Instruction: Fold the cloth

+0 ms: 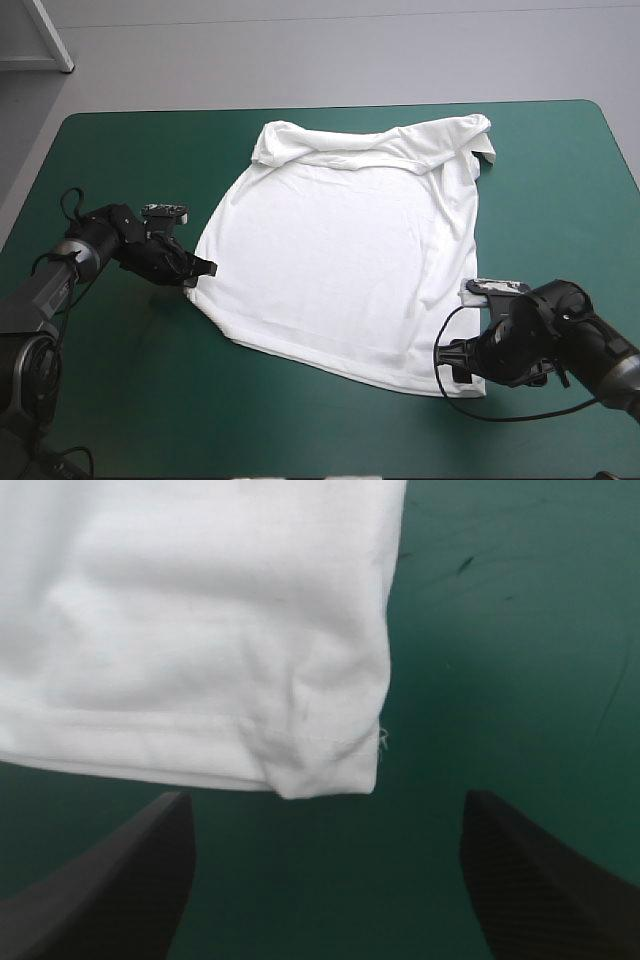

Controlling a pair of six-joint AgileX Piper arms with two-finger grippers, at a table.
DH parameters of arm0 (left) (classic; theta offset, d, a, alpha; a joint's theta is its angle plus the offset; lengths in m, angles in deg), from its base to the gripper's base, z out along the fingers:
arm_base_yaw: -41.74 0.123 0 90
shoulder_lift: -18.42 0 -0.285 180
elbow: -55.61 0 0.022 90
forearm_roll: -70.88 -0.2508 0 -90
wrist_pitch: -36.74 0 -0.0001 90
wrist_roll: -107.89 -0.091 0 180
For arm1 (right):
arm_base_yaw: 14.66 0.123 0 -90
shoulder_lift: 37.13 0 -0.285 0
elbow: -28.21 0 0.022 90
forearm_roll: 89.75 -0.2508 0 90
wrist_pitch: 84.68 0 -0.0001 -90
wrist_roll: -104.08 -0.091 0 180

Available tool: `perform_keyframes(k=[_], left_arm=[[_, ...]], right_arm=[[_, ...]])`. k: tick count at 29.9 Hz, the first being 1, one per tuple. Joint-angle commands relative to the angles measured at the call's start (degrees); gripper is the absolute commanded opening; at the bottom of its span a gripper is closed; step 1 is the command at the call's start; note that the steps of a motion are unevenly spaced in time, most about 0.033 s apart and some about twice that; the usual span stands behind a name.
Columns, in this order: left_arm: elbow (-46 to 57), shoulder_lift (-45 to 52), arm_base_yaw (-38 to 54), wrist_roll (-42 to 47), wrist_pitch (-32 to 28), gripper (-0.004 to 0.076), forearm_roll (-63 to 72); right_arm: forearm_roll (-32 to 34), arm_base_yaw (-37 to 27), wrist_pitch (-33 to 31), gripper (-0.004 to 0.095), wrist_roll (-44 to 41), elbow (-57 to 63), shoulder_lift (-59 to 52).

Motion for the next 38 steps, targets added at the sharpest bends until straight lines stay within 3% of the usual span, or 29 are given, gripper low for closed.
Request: perform_keyframes(k=[1,7,11,13,18,22,27,38], left_arm=[[-0.45,3.96,-0.41,0.08,1.9,-0.001,1.6],[-0.83,8.1,-0.41,0.08,1.54,-0.001,1.6],[-0.83,9.15,-0.41,0.08,2.05,-0.001,1.6],[-0.83,9.19,-0.41,0.08,2.28,-0.001,1.6],[-0.83,9.53,-0.41,0.08,2.89,-0.001,1.6],[-1.03,12.4,-0.41,0.08,1.86,-0.001,1.6],[-7.53,17.95,-0.41,2.18,4.08,-0.001,1.74],[-43.59,22.3,-0.41,7.97,12.28,-0.001,1.75]], right_arm=[[-0.35,0.16,5.96,0.0687,0.42,2.5,1.68],[-1.06,0.16,15.75,0.0657,0.42,7.97,3.49],[-2.79,0.16,20.53,0.0546,1.27,10.05,4.35],[-4.0,0.16,22.1,0.0432,3.27,10.82,4.4],[-4.37,0.16,23.71,-0.0004,5.4,10.31,3.25],[-2.67,0.16,21.21,-0.0014,5.56,5.33,0.64],[2.89,0.16,15.82,-0.0014,5.13,-9.15,-3.02],[17.19,0.16,7.04,-0.0014,8.42,-53.05,-0.34]])
